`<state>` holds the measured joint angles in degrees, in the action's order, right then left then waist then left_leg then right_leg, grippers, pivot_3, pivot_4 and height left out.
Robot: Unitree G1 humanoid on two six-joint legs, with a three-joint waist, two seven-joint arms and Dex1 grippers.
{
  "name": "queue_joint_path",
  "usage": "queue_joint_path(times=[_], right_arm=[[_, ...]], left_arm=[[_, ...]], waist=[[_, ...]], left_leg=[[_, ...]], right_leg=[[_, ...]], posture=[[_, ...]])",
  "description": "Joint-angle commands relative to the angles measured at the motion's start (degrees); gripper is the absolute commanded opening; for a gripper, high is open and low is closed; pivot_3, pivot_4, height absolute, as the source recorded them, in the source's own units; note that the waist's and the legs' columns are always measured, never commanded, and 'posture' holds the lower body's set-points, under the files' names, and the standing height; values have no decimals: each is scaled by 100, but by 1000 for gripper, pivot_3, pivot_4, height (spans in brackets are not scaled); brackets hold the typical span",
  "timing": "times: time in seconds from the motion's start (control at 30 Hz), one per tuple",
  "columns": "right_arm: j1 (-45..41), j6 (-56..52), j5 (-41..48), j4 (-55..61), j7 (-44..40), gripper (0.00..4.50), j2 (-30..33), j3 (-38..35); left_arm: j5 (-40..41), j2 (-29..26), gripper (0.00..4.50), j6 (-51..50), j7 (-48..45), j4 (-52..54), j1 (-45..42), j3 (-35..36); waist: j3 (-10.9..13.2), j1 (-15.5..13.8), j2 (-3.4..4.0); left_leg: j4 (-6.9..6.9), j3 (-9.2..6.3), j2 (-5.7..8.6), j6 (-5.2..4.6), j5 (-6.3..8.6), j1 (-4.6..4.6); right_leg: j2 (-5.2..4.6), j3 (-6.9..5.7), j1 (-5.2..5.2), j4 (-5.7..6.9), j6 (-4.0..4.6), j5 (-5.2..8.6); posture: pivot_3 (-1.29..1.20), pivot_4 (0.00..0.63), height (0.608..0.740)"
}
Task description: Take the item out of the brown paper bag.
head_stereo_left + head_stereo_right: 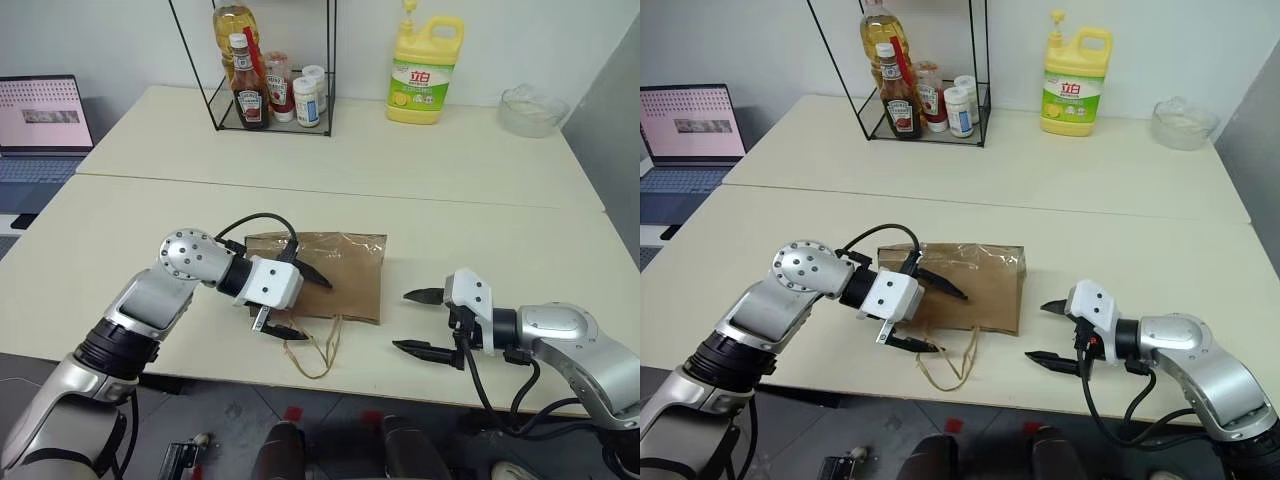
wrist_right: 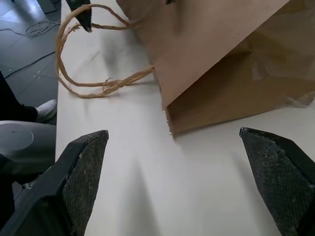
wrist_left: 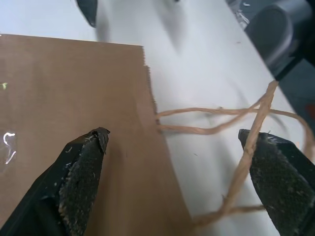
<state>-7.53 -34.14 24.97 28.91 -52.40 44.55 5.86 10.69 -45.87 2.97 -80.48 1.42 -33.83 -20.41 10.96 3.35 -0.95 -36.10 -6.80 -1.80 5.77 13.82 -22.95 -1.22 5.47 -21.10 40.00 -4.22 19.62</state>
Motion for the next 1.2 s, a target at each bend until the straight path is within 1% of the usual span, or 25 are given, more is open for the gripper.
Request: queue_joint_path(times=[0.03, 0.07, 0.17, 0.33, 0.47, 0.5, 0.6, 0.7, 0.83, 1.07, 1.2], right_arm=[[46, 187, -30, 97, -112, 4500, 72, -37], [72, 236, -54, 84, -162, 4500, 109, -36], [165, 504, -212, 45, -323, 4500, 217, 3], [432, 1496, -644, 15, -735, 4500, 414, 144], [551, 3662, -1554, -552, -1126, 4500, 428, 589], [524, 4039, -1665, -743, -1185, 4500, 380, 682], [333, 5289, -1981, -1434, -1253, 4500, 164, 920], [53, 6423, -2098, -2097, -1293, 4500, -129, 1107], [-409, 7779, -2191, -3006, -1310, 4500, -486, 1374], [-1158, 9272, -2221, -4146, -1146, 4500, -1038, 1748], [-1289, 9974, -2248, -4504, -1029, 4500, -1190, 2056]], left_arm=[[-51, 6, 4112, 197, 14, 21, 135, 162], [-80, -10, 3928, 311, -22, 3, 189, 159], [-36, -12, 2957, 353, -45, 18, 303, 217], [393, 109, 1357, -545, 110, 194, 359, 437], [873, 249, 159, -1780, 384, 283, 287, 691], [926, 264, 13, -1953, 418, 313, 279, 729], [1123, 340, 13, -2503, 600, 419, 214, 852], [1347, 440, 13, -3075, 824, 511, 132, 997], [1390, 380, 13, -3388, 901, 722, 203, 1017], [1508, 350, 13, -3694, 977, 912, 287, 1124], [1583, 345, 13, -3846, 1038, 999, 294, 1176]], waist=[[0, 0, 0], [0, -1, 0], [0, -13, 0], [0, -13, 0], [-1, -1, -1], [0, 3, -1], [0, 9, -1], [0, 5, -1], [-1, 12, -1], [-1, 9, -1], [-1, 8, -1]], left_leg=[[0, 0, 0, 0, 0, 0], [0, 0, 0, 0, 0, 0], [0, 0, 0, 0, 0, -1], [-1, 0, 0, 0, 0, 0], [-1, 0, 0, 0, 0, 1], [-2, 0, 0, 0, 0, 1], [-1, 0, 0, 0, 0, 3], [-3, 0, 0, 1, 0, 3], [-3, 0, 0, 2, -1, 7], [-3, 0, -1, 2, -1, 9], [-3, -2, -1, 3, -2, 9]], right_leg=[[0, 0, 0, 0, 0, 0], [0, 0, 0, 0, 0, 0], [-1, -1, 0, -1, 0, 0], [-1, -2, 2, -1, 0, 0], [-1, -2, 3, -1, -1, 0], [-1, -3, 3, -1, -1, 0], [-1, -2, 4, 0, -1, 0], [-1, -2, 5, 0, -1, 0], [-2, -2, 8, 1, 0, 0], [-3, -1, 8, 2, 1, -1], [-3, -3, 9, 2, 1, -1]], posture=[[0, 150, 740], [0, 150, 740], [0, 150, 740], [0, 150, 740], [0, 150, 740], [0, 150, 740], [0, 150, 740], [0, 150, 740], [0, 150, 740], [0, 150, 740], [0, 150, 740]])
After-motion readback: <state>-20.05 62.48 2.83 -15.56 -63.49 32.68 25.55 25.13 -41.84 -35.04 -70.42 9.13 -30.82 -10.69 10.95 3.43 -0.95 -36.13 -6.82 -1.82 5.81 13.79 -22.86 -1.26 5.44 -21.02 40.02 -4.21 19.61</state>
